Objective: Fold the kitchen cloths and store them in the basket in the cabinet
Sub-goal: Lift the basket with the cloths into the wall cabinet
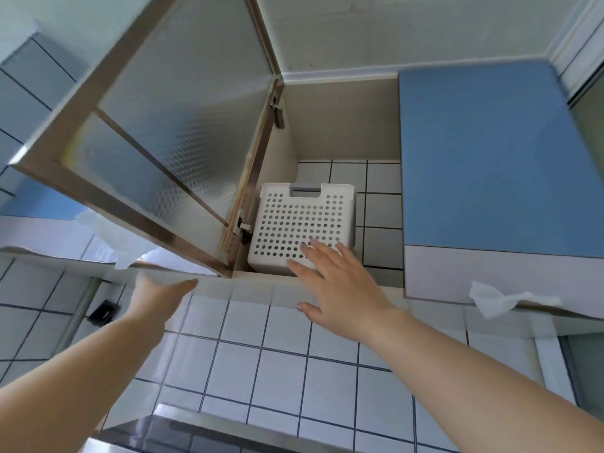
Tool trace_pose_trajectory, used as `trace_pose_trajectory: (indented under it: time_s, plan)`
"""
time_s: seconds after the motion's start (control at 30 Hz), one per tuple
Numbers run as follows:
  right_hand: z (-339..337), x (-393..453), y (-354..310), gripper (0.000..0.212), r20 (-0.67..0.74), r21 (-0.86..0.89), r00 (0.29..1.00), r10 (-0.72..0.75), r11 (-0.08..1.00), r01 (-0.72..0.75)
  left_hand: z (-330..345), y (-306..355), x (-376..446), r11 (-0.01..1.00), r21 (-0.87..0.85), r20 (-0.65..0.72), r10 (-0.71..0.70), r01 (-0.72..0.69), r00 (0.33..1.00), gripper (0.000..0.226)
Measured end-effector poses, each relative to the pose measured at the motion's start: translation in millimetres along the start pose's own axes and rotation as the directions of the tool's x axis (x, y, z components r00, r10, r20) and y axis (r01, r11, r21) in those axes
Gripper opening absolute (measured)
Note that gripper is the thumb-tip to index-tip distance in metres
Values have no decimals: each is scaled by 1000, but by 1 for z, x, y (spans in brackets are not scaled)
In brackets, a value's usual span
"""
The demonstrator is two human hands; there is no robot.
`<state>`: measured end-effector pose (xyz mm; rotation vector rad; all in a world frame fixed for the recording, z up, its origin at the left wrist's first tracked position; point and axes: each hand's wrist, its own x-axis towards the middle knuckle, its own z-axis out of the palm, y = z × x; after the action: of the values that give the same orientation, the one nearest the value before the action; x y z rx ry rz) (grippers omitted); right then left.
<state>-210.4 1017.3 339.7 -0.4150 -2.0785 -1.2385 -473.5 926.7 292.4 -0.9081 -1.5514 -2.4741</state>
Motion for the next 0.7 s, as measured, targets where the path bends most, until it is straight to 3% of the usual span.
trace_pose_trajectory:
  time_s: [0.1,0.33,0.5,0.6,0.7]
  plan:
    - [-10,1,0,67,-35,10,999,-8,1000,8,-7,19,5,991,-128,-141,18,-37,990,70]
    - [-19,0,12,65,-61,-19,998,21,1000,-22,1,27,9,968,-219,-168,83,-119,982,75]
    - [-20,-3,13,64,-73,-19,997,15,1000,-16,7,19,-2,974,-78,-169,197,-212,966,64]
    - [-21,-8,15,63,-76,-44,996,-37,998,34,19,15,-15,952,13,-157,305,-307,939,53]
    - [-25,-17,12,59,-86,-39,986,-145,989,142,39,19,-31,908,136,-116,412,-396,904,56]
